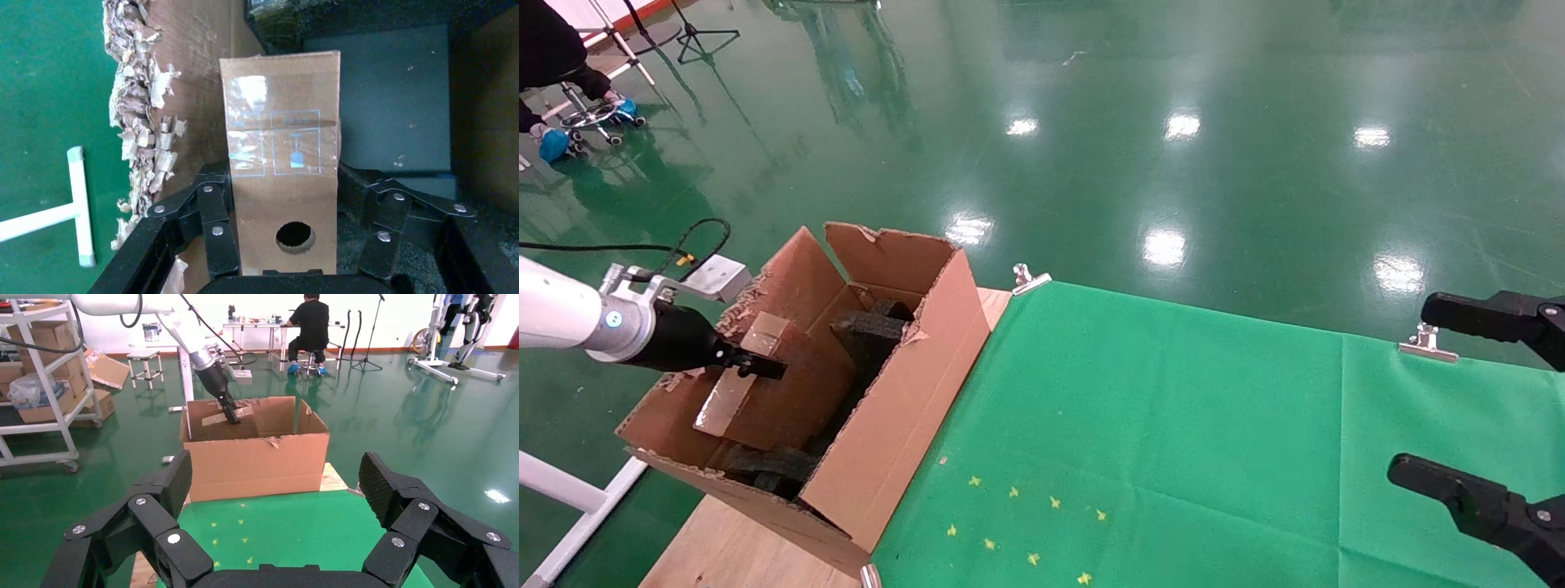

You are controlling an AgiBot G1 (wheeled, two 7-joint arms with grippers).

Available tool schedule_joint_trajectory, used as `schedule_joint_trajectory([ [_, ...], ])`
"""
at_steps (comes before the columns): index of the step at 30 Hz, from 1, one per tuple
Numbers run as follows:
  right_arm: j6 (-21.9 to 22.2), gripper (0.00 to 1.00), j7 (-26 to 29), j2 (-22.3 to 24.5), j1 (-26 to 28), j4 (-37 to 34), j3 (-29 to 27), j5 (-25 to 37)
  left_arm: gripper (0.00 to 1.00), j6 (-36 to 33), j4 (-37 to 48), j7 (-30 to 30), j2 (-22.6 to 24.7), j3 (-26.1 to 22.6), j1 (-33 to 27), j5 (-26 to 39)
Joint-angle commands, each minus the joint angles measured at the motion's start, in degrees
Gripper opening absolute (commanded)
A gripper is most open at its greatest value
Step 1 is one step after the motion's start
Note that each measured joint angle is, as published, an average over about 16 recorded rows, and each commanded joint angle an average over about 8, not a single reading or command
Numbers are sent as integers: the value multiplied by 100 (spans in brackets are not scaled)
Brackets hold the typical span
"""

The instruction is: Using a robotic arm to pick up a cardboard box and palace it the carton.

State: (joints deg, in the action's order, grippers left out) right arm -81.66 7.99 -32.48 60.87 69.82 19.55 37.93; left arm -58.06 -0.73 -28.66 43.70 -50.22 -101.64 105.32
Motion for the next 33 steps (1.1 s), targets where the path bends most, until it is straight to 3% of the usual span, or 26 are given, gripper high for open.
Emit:
schedule_joint_trajectory([
  [1,0,100,0,0,0,0,0,0,100,-14,-11,-3,-5,-3,-8,2],
  [16,0,100,0,0,0,0,0,0,100,-231,-158,123,-97,48,-181,-49],
  [26,0,100,0,0,0,0,0,0,100,-1302,-1060,725,-649,591,-687,-894],
  [33,2,100,0,1,-1,-1,0,0,100,-1983,-1916,951,-750,648,-715,-1099],
])
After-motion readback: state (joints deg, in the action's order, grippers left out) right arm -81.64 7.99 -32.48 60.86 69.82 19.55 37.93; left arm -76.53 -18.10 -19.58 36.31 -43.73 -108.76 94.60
